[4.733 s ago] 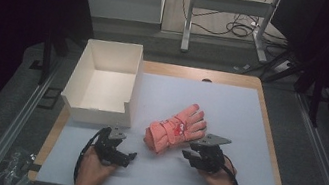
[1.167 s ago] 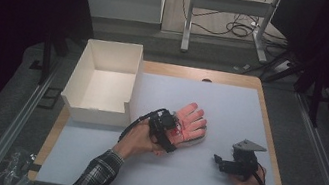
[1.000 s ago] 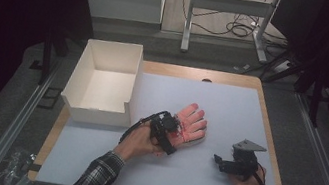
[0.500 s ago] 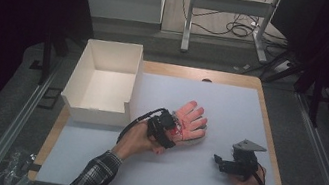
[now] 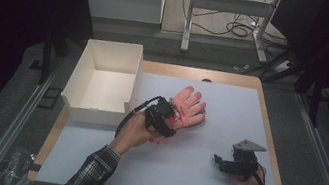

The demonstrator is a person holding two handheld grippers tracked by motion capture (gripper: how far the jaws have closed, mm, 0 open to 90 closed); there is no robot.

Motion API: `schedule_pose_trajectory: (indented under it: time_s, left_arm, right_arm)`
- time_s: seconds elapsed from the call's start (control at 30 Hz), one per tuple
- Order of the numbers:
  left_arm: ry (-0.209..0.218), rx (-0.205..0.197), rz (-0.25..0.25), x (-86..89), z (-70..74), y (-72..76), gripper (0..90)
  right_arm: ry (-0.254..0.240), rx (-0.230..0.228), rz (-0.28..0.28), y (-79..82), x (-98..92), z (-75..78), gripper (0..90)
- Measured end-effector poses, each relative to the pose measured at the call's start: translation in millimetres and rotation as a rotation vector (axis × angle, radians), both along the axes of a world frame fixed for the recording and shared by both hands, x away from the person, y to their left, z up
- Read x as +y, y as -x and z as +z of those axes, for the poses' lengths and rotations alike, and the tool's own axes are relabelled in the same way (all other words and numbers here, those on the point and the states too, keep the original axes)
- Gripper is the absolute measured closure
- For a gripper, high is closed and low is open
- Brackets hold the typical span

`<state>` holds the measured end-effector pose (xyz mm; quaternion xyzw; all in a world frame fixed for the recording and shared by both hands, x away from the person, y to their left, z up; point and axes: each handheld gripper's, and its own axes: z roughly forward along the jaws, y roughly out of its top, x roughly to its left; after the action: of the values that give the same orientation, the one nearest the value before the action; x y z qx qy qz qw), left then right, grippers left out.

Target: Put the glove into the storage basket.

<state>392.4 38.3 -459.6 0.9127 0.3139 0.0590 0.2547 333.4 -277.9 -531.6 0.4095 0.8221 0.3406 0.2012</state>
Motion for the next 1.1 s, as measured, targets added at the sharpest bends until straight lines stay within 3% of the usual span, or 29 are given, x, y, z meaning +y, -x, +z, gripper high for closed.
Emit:
schedule_pose_trajectory:
  time_s: [0.57,1.1]
  left_arm:
    - [0.004,-0.038,0.126,12.4,52.5,-23.5,38.2]
    - [0.001,-0.087,0.261,46.8,99.0,-42.2,37.8]
  right_arm:
    - [-0.003,0.0,0.0,0.0,0.2,-0.1,15.1]
    - [-0.003,0.0,0.0,0.0,0.2,-0.2,15.1]
